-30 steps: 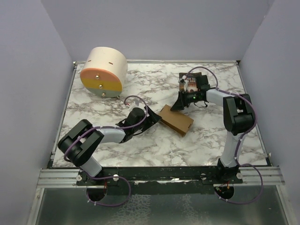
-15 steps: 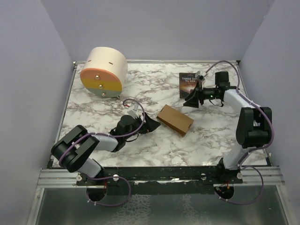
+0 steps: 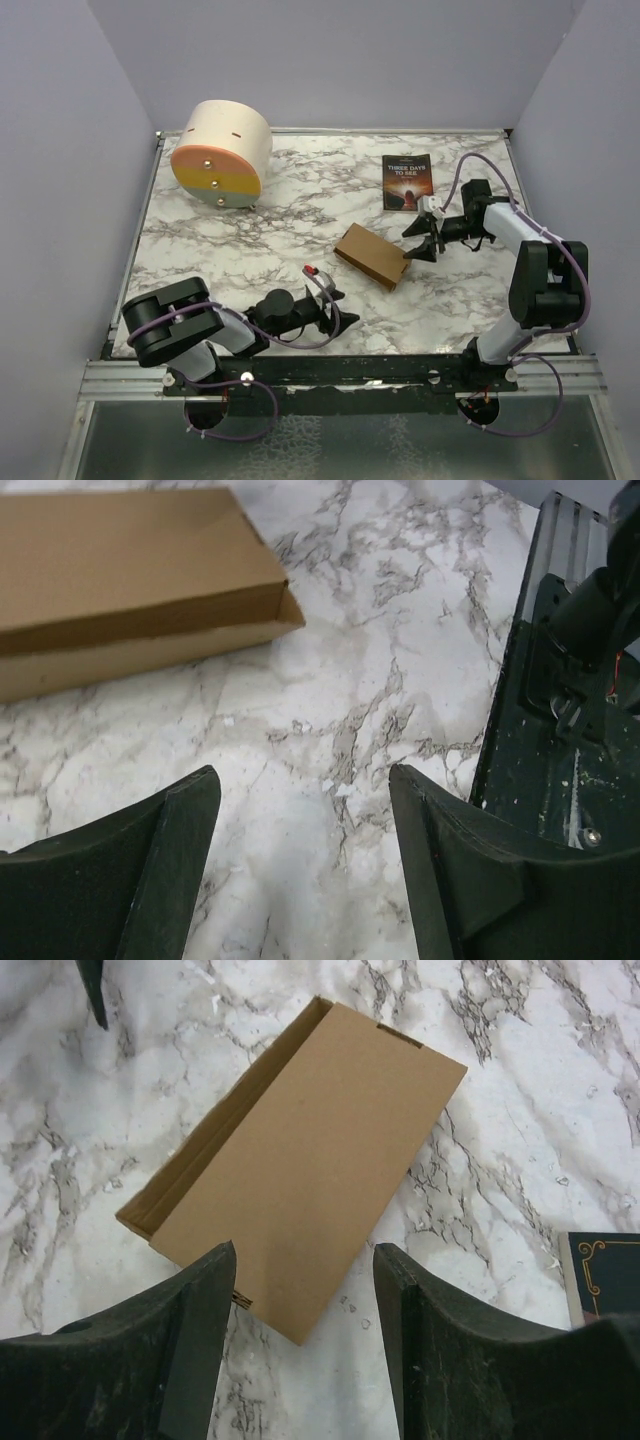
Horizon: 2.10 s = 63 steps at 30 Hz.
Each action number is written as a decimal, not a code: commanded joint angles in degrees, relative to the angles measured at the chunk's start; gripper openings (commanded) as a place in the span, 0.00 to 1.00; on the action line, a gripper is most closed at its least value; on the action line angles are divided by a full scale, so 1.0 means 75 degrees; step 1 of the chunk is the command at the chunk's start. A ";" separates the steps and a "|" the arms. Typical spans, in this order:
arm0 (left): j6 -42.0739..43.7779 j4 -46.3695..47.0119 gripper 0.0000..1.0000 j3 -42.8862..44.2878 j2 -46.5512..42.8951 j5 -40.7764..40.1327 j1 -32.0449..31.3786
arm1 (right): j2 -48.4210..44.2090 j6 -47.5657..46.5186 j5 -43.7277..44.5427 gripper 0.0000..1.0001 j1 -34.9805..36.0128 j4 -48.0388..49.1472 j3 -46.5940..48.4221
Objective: Fold the paper box
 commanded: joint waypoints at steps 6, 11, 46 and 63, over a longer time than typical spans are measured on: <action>0.2532 0.1803 0.68 0.0566 0.1368 -0.0796 -0.0647 | 0.0191 -0.3433 0.1880 0.58 -0.0055 -0.1460 0.0441; 0.2613 0.1915 0.54 0.1003 0.2191 -0.1103 -0.0856 | 0.0106 -0.3941 0.2441 0.58 -0.0055 -0.1500 0.0502; 0.2262 0.1439 0.10 0.2722 0.4021 -0.1538 -0.1007 | 0.0413 -0.4051 0.2817 0.23 0.0015 -0.0789 -0.0234; 0.1962 0.1245 0.07 0.2980 0.4114 -0.1337 -0.1010 | 0.0573 -0.4139 0.2644 0.22 0.0136 -0.0784 0.0031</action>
